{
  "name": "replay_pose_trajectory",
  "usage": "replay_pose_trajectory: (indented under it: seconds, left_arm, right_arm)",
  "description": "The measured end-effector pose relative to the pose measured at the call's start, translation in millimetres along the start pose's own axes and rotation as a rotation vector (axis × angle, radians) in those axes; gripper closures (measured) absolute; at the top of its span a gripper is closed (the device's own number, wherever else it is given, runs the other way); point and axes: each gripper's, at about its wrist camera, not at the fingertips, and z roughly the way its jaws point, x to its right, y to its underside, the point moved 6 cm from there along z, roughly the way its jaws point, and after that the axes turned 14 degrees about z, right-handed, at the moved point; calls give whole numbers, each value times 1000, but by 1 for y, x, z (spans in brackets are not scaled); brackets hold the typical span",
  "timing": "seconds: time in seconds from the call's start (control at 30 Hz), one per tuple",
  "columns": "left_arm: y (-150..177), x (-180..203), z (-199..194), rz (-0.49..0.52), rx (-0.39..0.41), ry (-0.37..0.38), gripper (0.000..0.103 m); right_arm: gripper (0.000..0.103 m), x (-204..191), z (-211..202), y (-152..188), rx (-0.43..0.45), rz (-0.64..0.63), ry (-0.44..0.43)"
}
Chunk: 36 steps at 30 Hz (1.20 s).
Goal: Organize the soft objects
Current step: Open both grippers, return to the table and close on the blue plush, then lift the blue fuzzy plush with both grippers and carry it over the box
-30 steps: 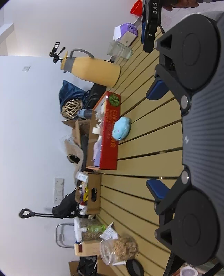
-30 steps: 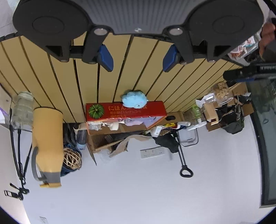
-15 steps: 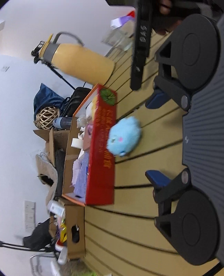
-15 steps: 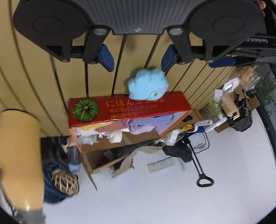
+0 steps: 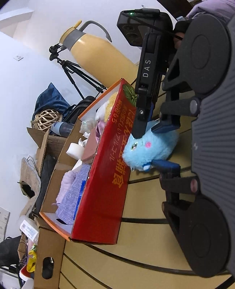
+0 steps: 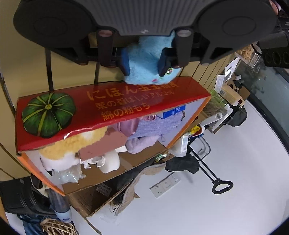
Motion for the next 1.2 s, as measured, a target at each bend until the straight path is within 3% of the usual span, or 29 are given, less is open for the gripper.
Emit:
replay_pose_trajectory:
  seconds: [0.37, 0.57, 0.87, 1.2]
  left_arm:
    - [-3, 12, -16, 16, 34, 7, 73]
    - [9, 60, -83, 88, 123, 5, 73]
    - [41, 139, -186, 170, 212, -2, 73]
    - [70, 183, -252, 200, 274, -11, 73]
  right_arm:
    - [72, -9, -18, 6, 36, 4, 8]
    - [72, -45, -83, 33, 91, -57, -35]
    - [73, -99, -201, 104, 167, -144, -70]
    - [73, -126, -268, 158, 208, -180, -98]
